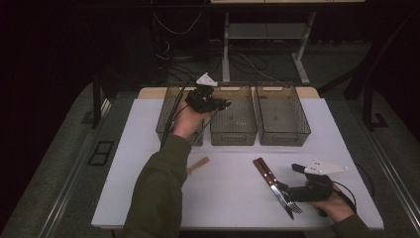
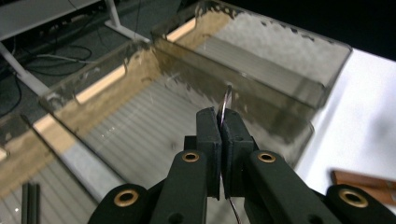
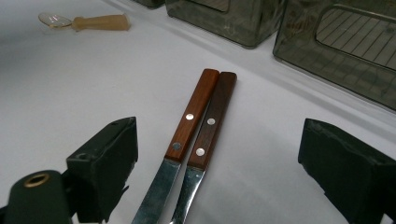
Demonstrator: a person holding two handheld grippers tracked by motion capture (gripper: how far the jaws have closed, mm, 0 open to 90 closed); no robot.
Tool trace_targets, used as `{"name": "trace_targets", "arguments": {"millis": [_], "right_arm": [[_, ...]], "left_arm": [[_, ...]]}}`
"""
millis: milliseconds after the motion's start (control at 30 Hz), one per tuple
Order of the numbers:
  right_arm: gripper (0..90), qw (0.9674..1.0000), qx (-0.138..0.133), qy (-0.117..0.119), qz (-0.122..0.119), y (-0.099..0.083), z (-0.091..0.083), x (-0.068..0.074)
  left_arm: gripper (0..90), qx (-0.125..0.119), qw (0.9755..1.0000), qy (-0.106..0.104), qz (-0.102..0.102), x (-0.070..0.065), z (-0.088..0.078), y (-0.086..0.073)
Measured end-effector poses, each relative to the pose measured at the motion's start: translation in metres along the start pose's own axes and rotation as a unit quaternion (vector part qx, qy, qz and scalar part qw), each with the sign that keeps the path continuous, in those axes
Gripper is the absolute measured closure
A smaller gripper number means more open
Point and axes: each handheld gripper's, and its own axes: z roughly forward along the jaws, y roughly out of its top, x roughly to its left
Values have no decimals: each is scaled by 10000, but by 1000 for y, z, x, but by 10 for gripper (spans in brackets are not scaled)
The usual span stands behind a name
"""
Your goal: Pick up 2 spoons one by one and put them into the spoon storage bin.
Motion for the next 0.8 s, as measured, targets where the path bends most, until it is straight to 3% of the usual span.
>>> {"name": "trace_targets", "arguments": {"millis": [167, 333, 633, 800], "right_arm": [[121, 10000, -45, -4, 34, 0, -2, -1], [121, 10000, -84, 15, 34, 0, -3, -2], [121, 9999, -97, 64, -9, 1, -2, -1], [121, 9999, -96, 82, 4, 1, -1, -1]], "left_arm": [[870, -149, 9999, 8, -78, 4, 17, 14], [869, -104, 9999, 118, -33, 8, 37, 21], [870, 20, 9992, 381, -134, 20, 68, 20], [869, 239, 9981, 524, -219, 23, 83, 11]]}}
